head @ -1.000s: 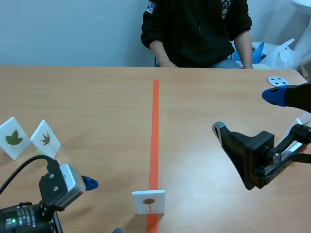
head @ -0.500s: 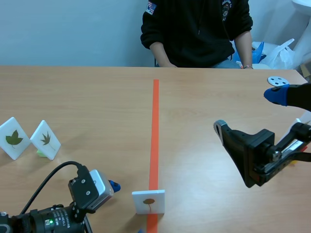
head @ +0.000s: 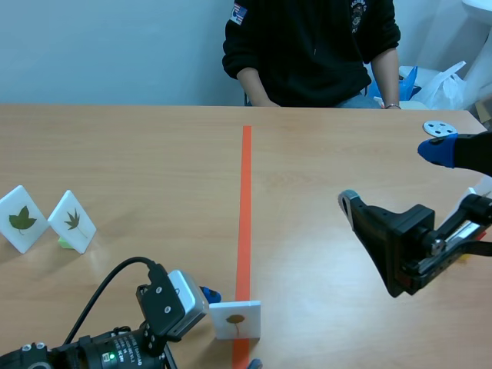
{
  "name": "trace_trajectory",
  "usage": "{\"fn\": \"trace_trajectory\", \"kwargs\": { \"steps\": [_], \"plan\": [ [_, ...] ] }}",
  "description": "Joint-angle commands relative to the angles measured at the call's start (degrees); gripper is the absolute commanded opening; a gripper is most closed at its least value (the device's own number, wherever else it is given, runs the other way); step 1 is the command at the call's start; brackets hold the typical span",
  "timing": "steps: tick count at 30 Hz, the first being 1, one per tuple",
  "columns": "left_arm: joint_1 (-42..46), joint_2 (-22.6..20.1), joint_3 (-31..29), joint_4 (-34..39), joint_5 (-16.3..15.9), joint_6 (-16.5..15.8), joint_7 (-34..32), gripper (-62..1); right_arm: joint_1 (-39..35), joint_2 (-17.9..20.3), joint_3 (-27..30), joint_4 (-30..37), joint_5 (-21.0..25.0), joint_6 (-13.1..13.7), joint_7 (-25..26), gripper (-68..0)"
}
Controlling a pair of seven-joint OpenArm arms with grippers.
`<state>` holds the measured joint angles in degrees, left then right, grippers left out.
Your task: Sort the leaf by its shape. The table is split by an orange tape line. A compound leaf with several leaflets goes to the left side, a simple leaf with one blade goes to the right side. Return to the home posture when a red brick is placed on the table.
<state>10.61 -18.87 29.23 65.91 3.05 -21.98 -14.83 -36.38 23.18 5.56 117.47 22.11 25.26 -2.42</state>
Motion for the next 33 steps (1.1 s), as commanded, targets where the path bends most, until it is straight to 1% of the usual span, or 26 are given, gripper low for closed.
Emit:
{"fn": "trace_trajectory", "kwargs": {
  "steps": [1, 4, 9, 14, 18, 24, 25, 28, 33],
  "plan": [
    [-1.55, 1.25, 0.11, -0.09, -0.37, 1.36, -0.85, -6.9, 0.04, -0.02, 0.74, 0.04, 0.59, -0.42, 0.90, 0.3],
    [-3.06, 1.95, 0.15, -1.55, -0.37, 1.75, -0.81, -14.7, 0.04, -0.02, 0.74, 0.04, 0.59, -0.42, 0.87, 0.3],
    [-4.13, 1.99, 0.66, -3.34, -0.37, 1.97, -0.83, -24.5, 0.04, -0.02, 0.74, 0.04, 0.59, -0.42, 0.87, 0.3],
    [-4.13, 2.01, 0.66, -3.34, -0.37, 1.95, -1.25, -37.7, 0.04, -0.02, 0.74, 0.04, 0.59, -0.42, 0.87, 0.3],
    [-4.11, 1.99, 0.66, -3.34, -0.37, 1.95, -1.27, -44.2, 0.04, -0.02, 0.74, 0.04, 0.59, -0.42, 0.87, 0.2],
    [-3.96, 1.92, 0.66, -2.89, -0.39, 1.73, -1.25, -55.8, 0.04, -0.02, 0.74, 0.04, 0.59, -0.42, 0.87, 0.3],
    [-3.80, 1.81, 0.66, -2.40, -0.44, 1.55, -1.22, -57.1, 0.04, -0.02, 0.74, 0.04, 0.59, -0.42, 0.87, 0.3],
    [-2.89, 1.66, 0.59, 0.74, -0.92, 1.29, -0.46, -56.9, 0.04, -0.02, 0.74, 0.04, 0.59, -0.42, 0.87, 0.3],
    [1.22, 1.53, -1.11, 10.82, -4.70, 1.27, 3.87, -56.9, 0.04, -0.02, 0.74, 0.04, 0.57, -0.42, 0.85, 0.3]
  ]
}}
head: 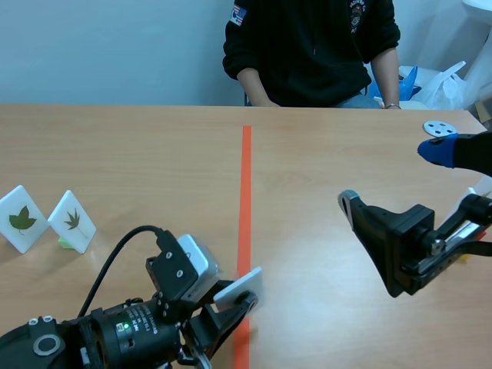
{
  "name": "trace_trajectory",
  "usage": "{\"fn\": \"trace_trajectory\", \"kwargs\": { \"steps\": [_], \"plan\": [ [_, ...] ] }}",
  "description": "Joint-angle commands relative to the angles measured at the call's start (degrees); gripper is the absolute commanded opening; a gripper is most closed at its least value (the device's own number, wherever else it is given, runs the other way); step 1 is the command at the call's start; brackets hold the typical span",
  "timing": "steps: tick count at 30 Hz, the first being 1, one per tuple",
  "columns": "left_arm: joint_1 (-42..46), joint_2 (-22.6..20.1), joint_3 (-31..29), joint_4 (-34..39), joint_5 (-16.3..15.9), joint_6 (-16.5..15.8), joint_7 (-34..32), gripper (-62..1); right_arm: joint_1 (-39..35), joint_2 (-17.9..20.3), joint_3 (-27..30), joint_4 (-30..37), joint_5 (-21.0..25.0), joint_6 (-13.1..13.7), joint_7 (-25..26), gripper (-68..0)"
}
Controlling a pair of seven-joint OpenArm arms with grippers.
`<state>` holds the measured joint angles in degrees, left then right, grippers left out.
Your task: Sort the leaf by its shape. The table is split by an orange tape line. A compound leaf with several leaflets goes to the left side, a simple leaf with one blade goes to the right side. Return to the home posture when a red brick is placed on the table.
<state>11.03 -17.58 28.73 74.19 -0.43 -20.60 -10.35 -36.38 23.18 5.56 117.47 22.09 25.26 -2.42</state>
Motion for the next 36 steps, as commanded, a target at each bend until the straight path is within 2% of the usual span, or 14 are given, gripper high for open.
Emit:
{"fn": "trace_trajectory", "kwargs": {
  "steps": [1, 6, 9, 15, 22, 25, 31, 36],
  "plan": [
    [1.88, 0.24, -1.20, 4.79, -2.05, -0.11, 0.28, -56.9, 0.04, -0.02, 0.74, 0.04, 0.59, -0.42, 0.87, 0.3],
    [7.67, 0.24, -4.76, 15.06, -4.24, -0.07, 4.28, -56.9, 0.04, -0.02, 0.74, 0.04, 0.61, -0.42, 0.87, 0.3],
    [10.99, 0.24, -7.82, 19.69, -6.84, -0.02, 6.27, -56.9, 0.04, -0.02, 0.74, 0.04, 0.61, -0.42, 0.87, 0.3],
    [15.43, 0.26, -15.41, 24.06, -11.28, 1.49, 8.15, -56.9, 0.04, -0.02, 0.74, 0.04, 0.61, -0.42, 0.90, 0.3],
    [15.78, 0.26, -25.53, 23.30, -14.78, 7.21, 10.43, -56.9, 0.07, -0.02, 0.74, 0.04, 0.61, -0.42, 0.92, 0.3],
    [15.78, 0.26, -29.68, 21.59, -17.55, 9.60, 10.43, -56.9, 0.07, -0.02, 0.74, 0.04, 0.61, -0.42, 0.90, 0.3],
    [15.17, 0.24, -36.24, 14.49, -21.70, 10.64, 9.97, -56.9, 0.07, -0.02, 0.74, 0.04, 0.61, -0.42, 0.94, 0.3],
    [11.91, -0.13, -38.71, 6.08, -21.75, 10.64, 7.85, -56.9, 0.07, -0.02, 0.74, 0.04, 0.61, -0.42, 1.14, 0.3]
  ]
}}
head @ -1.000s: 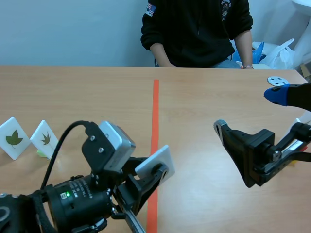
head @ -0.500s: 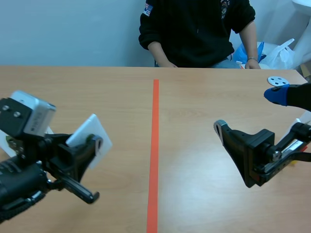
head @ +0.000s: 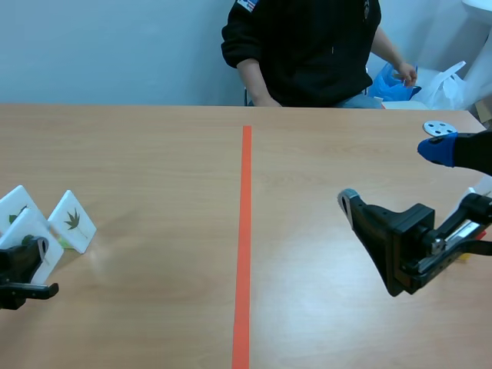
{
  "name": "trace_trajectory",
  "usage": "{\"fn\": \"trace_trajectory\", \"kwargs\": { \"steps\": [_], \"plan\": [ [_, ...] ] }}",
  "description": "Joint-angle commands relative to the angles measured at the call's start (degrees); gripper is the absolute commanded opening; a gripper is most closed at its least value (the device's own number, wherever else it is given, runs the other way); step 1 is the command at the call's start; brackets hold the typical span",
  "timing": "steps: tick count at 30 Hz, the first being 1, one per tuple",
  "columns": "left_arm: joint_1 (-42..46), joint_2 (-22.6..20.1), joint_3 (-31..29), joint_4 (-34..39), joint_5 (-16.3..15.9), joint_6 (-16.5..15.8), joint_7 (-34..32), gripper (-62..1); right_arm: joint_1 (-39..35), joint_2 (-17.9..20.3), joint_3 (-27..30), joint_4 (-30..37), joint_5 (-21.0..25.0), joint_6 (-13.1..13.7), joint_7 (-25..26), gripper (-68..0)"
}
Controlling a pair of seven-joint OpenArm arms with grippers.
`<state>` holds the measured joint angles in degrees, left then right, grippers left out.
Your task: Sort the leaf by its shape. The table is split by an orange tape line. A compound leaf with several leaflets goes to the left side, a simple leaf with one blade goes to the right side. Return to the home posture when a red brick is placed on the table.
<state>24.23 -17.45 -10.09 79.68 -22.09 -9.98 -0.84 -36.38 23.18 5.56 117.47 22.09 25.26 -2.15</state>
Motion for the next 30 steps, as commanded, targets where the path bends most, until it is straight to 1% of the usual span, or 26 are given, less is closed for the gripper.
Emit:
{"fn": "trace_trajectory", "kwargs": {
  "steps": [1, 6, 11, 15, 19, 20, 22, 26, 30],
  "plan": [
    [-2.12, -0.61, 0.09, -1.18, -0.09, 0.02, -2.64, -56.9, 0.07, -0.02, 0.74, 0.04, 0.61, -0.42, 0.87, 0.3],
    [-6.75, -1.95, 0.09, -9.27, 0.00, 0.02, -5.73, -56.9, 0.04, -0.02, 0.74, 0.04, 0.61, -0.42, 0.85, 0.3],
    [-10.29, -2.91, 0.09, -15.80, 0.02, 0.02, -7.74, -56.9, 0.04, -0.02, 0.74, 0.04, 0.61, -0.42, 0.83, 0.3],
    [-11.80, -3.56, 0.11, -19.47, 0.02, 0.00, -8.44, -56.8, 0.04, -0.02, 0.74, 0.04, 0.61, -0.42, 0.81, 0.3],
    [-11.85, -3.69, 0.11, -20.94, 0.02, -0.04, -8.48, -55.9, 0.04, -0.02, 0.74, 0.04, 0.61, -0.42, 0.85, 0.3],
    [-11.82, -3.69, 0.11, -21.03, 0.02, -0.04, -8.48, -53.6, 0.04, -0.02, 0.74, 0.04, 0.61, -0.42, 0.85, 0.3],
    [-11.85, -3.69, 0.11, -21.14, 0.02, -0.04, -8.48, -46.7, 0.04, -0.02, 0.74, 0.04, 0.61, -0.42, 0.85, 0.3],
    [-11.85, -3.69, 0.11, -21.14, 0.02, -0.04, -8.66, -30.3, 0.04, -0.02, 0.74, 0.04, 0.61, -0.42, 0.83, 0.3],
    [-11.85, -3.69, 0.11, -21.14, 0.02, -0.04, -9.16, -8.3, 0.04, -0.02, 0.74, 0.04, 0.61, -0.42, 0.83, 0.3]
  ]
}}
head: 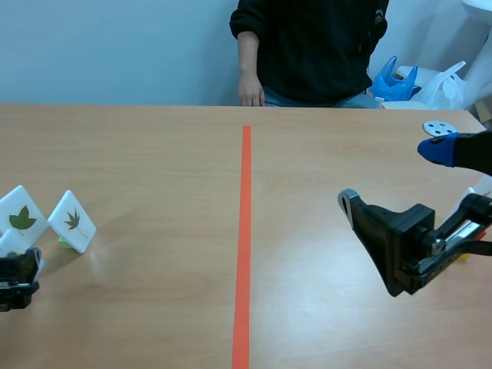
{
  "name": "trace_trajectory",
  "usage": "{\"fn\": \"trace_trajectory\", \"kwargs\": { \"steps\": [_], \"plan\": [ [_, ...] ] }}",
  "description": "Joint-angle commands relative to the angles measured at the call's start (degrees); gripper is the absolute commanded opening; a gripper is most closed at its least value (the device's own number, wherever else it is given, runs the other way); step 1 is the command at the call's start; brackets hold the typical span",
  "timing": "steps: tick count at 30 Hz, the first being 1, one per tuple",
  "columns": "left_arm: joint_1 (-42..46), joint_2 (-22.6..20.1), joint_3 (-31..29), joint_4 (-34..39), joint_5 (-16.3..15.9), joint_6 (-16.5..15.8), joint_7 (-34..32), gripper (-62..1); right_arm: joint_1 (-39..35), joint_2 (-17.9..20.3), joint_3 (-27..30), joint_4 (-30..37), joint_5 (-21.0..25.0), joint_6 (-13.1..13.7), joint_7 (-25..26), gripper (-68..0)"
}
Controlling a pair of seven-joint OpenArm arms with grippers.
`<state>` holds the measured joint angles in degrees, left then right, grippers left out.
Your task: Sort the leaf by its shape. The table is split by an orange tape line. A compound leaf with several leaflets goes to the left side, a simple leaf with one blade goes to the right side. Return to the home posture when a red brick is placed on the table.
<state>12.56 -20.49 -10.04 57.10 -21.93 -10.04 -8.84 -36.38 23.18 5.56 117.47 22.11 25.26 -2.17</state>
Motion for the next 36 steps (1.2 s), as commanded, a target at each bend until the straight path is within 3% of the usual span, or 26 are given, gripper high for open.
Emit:
{"fn": "trace_trajectory", "kwargs": {
  "steps": [1, 2, 8, 18, 21, 25, 28, 33, 36],
  "plan": [
    [-0.15, -0.66, 0.07, 1.46, -0.13, -0.11, -1.79, -2.9, 0.04, -0.02, 0.74, 0.04, 0.59, -0.42, 0.85, 0.3],
    [-0.15, -0.66, 0.07, 1.46, -0.13, -0.33, -2.14, 1.4, 0.04, -0.02, 0.74, 0.04, 0.59, -0.42, 0.85, 0.3],
    [1.16, -0.68, 0.07, 4.98, -0.15, -3.39, -2.14, 1.4, 0.04, -0.02, 0.74, 0.04, 0.59, -0.42, 0.85, 0.3],
    [10.08, -1.22, -0.55, 22.25, -0.15, -3.93, -1.09, 1.4, 0.04, -0.02, 0.74, 0.04, 0.59, -0.42, 0.83, 0.3],
    [13.70, -1.66, -0.55, 28.30, -0.13, -7.28, 1.16, 1.4, 0.04, -0.02, 0.74, 0.04, 0.59, -0.42, 0.85, 0.3],
    [18.08, -1.62, -0.55, 35.67, -0.15, -15.45, 3.21, 1.4, 0.04, -0.02, 0.74, 0.04, 0.59, -0.42, 0.85, 0.3],
    [20.17, -1.62, -0.48, 40.52, -0.15, -19.69, 4.72, 1.4, 0.04, -0.02, 0.74, 0.04, 0.59, -0.42, 0.85, 0.3],
    [22.05, -1.60, 0.13, 46.97, -0.46, -21.68, 9.25, 1.4, 0.02, -0.02, 0.74, 0.04, 0.61, -0.39, 0.85, 0.3],
    [22.05, -1.60, 1.79, 49.29, -2.91, -21.86, 13.55, 1.4, -0.13, -0.02, 0.76, 0.04, 0.61, -0.39, 0.85, 0.3]
  ]
}}
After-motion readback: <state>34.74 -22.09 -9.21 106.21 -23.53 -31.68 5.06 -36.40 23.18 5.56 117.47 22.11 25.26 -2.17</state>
